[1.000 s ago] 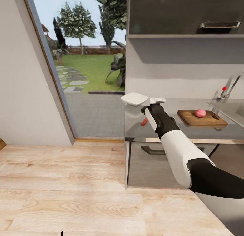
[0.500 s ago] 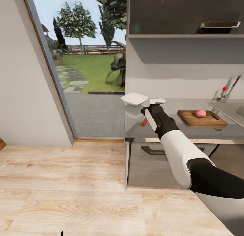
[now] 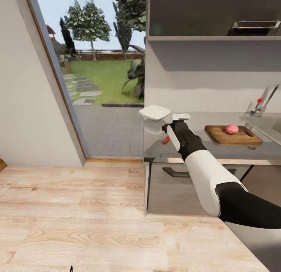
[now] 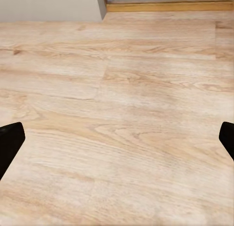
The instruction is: In the kitchen, take the Vidalia onion out of the sink, dice it on the chopping board with the paring knife, put the diced onion into the bowl on the countertop, then place both the paring knife and the chopping board into the sink.
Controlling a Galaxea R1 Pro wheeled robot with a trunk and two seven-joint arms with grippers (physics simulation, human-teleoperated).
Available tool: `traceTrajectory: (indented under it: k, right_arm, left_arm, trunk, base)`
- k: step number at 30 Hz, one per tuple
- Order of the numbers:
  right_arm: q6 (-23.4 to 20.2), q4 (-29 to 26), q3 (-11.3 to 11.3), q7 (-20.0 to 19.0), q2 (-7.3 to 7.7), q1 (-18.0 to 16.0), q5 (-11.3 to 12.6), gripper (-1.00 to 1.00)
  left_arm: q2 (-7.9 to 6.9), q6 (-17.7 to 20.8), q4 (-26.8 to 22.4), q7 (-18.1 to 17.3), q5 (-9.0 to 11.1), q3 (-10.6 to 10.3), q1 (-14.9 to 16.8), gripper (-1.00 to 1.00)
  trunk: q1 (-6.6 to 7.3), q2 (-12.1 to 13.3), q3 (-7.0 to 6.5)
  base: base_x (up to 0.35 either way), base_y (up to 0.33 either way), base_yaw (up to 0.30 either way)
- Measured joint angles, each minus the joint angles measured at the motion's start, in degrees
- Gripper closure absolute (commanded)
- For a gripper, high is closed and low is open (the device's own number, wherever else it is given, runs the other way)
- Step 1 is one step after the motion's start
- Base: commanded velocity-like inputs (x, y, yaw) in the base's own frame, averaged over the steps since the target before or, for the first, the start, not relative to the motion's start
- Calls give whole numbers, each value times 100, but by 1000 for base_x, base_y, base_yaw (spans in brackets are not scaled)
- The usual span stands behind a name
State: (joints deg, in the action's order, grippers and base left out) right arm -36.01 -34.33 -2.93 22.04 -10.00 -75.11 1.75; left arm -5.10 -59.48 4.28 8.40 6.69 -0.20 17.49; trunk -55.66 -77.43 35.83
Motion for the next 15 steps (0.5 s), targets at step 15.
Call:
traceTrajectory:
  k: [15]
  right_arm:
    - [24, 159, 9, -118, 0, 5, 0, -100]
  left_arm:
    - [0, 0, 1, 0, 2, 0, 0, -100]
  trunk:
    - [0, 0, 131]
  base:
    - [0, 0, 0]
